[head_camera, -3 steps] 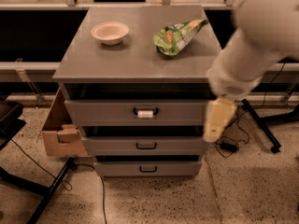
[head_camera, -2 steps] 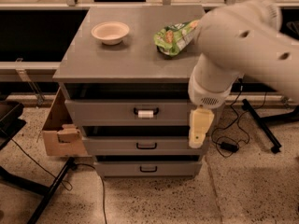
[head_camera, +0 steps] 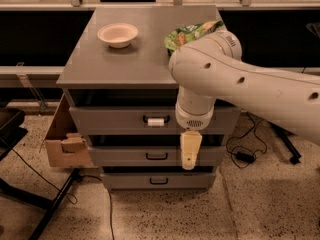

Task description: Open top drawer

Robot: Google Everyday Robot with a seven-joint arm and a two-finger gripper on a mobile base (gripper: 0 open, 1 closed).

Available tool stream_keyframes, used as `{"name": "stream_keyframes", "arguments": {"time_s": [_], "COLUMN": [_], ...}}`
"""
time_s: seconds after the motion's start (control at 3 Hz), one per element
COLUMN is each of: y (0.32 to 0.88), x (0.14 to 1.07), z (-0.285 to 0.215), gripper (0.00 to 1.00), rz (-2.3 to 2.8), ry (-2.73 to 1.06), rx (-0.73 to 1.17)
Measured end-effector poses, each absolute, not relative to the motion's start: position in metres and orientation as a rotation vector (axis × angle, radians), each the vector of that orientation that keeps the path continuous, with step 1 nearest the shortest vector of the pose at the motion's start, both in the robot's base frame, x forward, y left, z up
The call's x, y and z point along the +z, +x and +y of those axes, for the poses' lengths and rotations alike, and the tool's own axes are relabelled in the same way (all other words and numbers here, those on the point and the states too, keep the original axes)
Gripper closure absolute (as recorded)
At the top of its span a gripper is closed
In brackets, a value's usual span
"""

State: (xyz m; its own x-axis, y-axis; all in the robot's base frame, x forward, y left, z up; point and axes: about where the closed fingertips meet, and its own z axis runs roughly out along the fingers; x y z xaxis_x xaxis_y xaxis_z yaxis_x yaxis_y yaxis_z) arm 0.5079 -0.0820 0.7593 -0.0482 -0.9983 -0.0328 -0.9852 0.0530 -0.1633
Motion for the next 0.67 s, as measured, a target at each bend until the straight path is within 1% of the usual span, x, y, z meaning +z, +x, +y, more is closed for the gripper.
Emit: {"name": "stream_keyframes", "arguments": {"time_s": [0.67], "y": [0.525], "x": [0.726], "z": [-0.044], "gripper": [0.0], "rz": [2.134], "ry": [-2.087], "rx": [-0.03]}}
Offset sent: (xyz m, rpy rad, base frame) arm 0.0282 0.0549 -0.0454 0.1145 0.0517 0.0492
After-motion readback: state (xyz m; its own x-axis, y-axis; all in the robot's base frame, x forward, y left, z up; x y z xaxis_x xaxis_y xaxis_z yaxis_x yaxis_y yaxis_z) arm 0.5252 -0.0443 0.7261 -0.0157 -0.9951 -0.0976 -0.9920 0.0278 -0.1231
